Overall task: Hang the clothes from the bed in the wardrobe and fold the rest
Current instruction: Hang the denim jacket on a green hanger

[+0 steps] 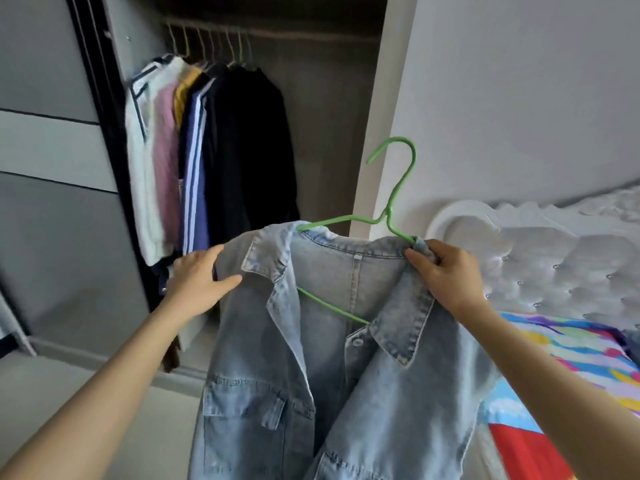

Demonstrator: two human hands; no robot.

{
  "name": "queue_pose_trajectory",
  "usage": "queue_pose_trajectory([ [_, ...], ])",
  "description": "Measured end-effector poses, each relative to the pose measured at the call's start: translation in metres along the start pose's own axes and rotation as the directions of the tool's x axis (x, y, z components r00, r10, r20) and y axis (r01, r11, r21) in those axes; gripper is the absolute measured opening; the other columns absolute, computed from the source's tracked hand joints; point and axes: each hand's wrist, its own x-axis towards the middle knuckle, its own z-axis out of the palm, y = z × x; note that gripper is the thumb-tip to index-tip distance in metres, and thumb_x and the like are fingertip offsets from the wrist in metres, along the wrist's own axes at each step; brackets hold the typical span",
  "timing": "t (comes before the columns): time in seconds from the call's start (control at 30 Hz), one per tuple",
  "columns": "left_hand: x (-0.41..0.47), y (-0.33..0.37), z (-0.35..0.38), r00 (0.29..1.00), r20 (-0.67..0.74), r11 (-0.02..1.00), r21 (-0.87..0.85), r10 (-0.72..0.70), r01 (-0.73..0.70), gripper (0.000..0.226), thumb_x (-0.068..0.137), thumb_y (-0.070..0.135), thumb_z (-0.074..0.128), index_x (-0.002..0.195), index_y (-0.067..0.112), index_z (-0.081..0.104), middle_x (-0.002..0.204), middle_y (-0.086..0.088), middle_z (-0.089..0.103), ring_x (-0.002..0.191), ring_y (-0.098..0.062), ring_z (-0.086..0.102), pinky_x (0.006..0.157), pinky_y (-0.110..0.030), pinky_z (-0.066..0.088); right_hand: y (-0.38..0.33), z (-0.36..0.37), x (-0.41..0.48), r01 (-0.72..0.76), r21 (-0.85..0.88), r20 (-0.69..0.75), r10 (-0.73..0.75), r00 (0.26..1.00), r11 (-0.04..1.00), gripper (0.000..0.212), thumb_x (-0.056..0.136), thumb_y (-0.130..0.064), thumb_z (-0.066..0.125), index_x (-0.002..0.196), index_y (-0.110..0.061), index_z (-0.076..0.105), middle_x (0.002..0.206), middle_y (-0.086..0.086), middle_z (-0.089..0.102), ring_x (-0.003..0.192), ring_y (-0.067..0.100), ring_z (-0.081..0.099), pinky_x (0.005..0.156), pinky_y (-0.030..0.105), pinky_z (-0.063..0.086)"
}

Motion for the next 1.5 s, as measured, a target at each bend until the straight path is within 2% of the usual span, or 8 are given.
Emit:
queue_pose_trajectory([
  [0.2,0.038,-0.052,0.02,0.99,0.032,0.984,-0.112,-0.138,0.141,0.058,0.085,0.03,0.066,0.136,0.01,0.046,0.13,-0.015,0.053,0.124,-0.032,0.042,0.102,-0.039,0.035,0.002,0.061,0.048,-0.322,0.325,0.079,0.314,0.946,0.889,0.031,0.078,-0.02,0.073,0.07,0.006,0.058,0.061,0.01,0.047,0.062,0.02,0.043,0.059,0.033,0.034],
  [0.5,0.161,-0.071,0.016,0.989,-0.035,0.989,-0.043,-0.145,0.143,0.053,0.088,0.036,0.059,0.136,0.014,0.047,0.135,-0.016,0.047,0.127,-0.03,0.039,0.102,-0.04,0.034,-0.023,0.185,0.15,-0.606,0.712,0.482,0.382,0.789,0.354,0.011,0.079,-0.011,0.052,0.076,-0.003,0.059,0.061,0.011,0.058,0.059,0.026,0.058,0.066,0.035,0.049],
  [0.63,0.228,-0.069,0.006,0.988,-0.071,0.99,-0.037,-0.138,0.136,0.052,0.09,0.037,0.056,0.137,0.019,0.044,0.141,-0.011,0.041,0.133,-0.029,0.03,0.105,-0.042,0.031,-0.029,0.24,0.215,-0.511,0.693,0.447,0.252,0.858,0.509,0.012,0.079,-0.002,0.046,0.068,-0.006,0.051,0.053,0.004,0.052,0.055,0.019,0.052,0.053,0.025,0.043],
  [0.8,0.278,-0.067,-0.002,0.982,-0.152,0.992,-0.066,-0.112,0.103,0.048,0.091,0.035,0.056,0.135,0.019,0.047,0.136,-0.009,0.045,0.128,-0.027,0.035,0.101,-0.036,0.033,-0.032,0.283,0.271,-0.193,0.624,0.262,0.03,0.965,0.757,0.016,0.091,-0.008,0.047,0.102,-0.006,0.059,0.085,-0.002,0.06,0.081,0.01,0.057,0.061,0.013,0.044],
  [0.9,0.302,-0.068,0.0,0.975,-0.193,0.991,-0.093,-0.108,0.092,0.046,0.092,0.031,0.053,0.135,0.016,0.047,0.132,-0.011,0.048,0.122,-0.025,0.042,0.097,-0.034,0.035,-0.038,0.3,0.296,-0.085,0.627,0.183,-0.041,0.982,0.775,0.015,0.089,0.001,0.048,0.093,-0.008,0.06,0.07,-0.014,0.06,0.059,-0.009,0.056,0.052,0.003,0.039],
  [1.0,0.333,-0.066,0.0,0.962,-0.261,0.99,-0.129,-0.082,0.05,0.042,0.093,0.027,0.052,0.133,0.013,0.049,0.127,-0.014,0.052,0.114,-0.027,0.047,0.094,-0.034,0.037,-0.046,0.312,0.317,-0.04,0.592,0.12,-0.038,0.992,0.805,0.023,0.083,0.006,0.049,0.067,-0.01,0.054,0.048,-0.015,0.05,0.042,-0.003,0.041,0.042,0.006,0.03],
  [1.17,0.4,-0.057,-0.007,0.946,-0.318,0.996,-0.049,0.061,-0.081,0.041,0.094,0.028,0.051,0.132,0.013,0.05,0.136,-0.009,0.045,0.127,-0.029,0.035,0.101,-0.042,0.035,-0.074,0.318,0.369,0.001,0.592,0.022,-0.018,1.0,0.806,0.016,0.082,0.003,0.049,0.08,0.019,0.051,0.066,0.008,0.044,0.06,0.013,0.037,0.044,0.017,0.027],
  [1.5,0.558,-0.053,-0.043,0.887,-0.361,0.954,0.19,0.288,-0.233,0.053,0.094,0.041,0.044,0.142,0.022,0.036,0.151,-0.007,0.028,0.137,-0.028,0.018,0.108,-0.043,0.022,-0.177,0.334,0.472,0.101,0.508,-0.192,-0.002,0.981,0.856,0.037,0.08,0.001,0.055,0.053,-0.013,0.035,0.037,-0.013,0.03,0.032,0.002,0.025,0.035,0.015,0.02],
])
